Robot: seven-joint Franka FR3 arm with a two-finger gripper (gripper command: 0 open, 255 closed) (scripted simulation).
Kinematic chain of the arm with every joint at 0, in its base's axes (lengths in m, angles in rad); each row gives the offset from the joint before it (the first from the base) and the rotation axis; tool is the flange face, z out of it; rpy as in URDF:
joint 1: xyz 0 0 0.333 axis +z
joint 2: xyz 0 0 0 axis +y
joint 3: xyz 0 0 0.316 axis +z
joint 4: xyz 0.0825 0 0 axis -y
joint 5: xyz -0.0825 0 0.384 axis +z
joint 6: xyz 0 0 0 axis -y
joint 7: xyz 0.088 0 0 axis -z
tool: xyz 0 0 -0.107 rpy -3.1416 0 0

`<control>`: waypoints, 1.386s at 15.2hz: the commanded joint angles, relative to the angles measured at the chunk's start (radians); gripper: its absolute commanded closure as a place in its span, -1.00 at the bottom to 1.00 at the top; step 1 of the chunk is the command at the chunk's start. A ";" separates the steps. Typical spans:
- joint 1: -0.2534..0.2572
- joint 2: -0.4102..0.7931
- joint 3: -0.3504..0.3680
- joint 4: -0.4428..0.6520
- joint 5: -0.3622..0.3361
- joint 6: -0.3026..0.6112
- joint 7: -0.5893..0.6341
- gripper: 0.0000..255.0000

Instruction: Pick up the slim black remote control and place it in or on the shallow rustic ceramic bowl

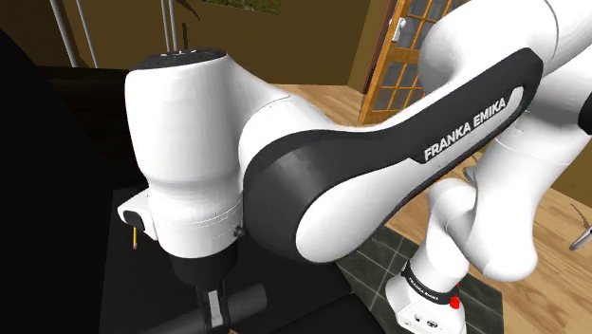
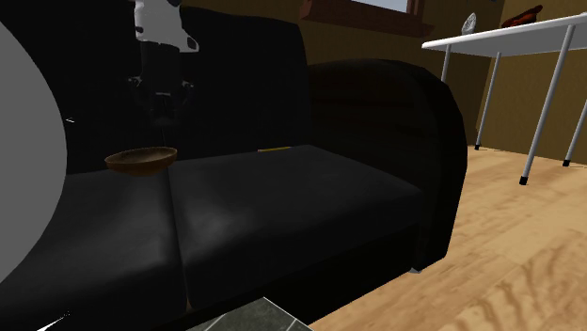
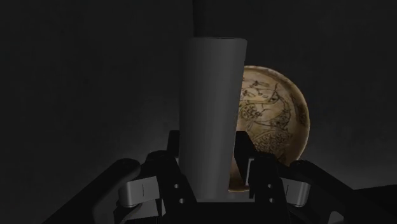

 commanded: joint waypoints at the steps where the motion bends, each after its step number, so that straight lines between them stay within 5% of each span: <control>1: 0.026 0.002 0.025 -0.006 0.001 0.012 0.051 1.00; 14: 0.060 0.076 0.051 -0.084 -0.021 0.165 0.111 1.00; 21: 0.060 0.076 0.051 -0.084 -0.021 0.165 0.111 1.00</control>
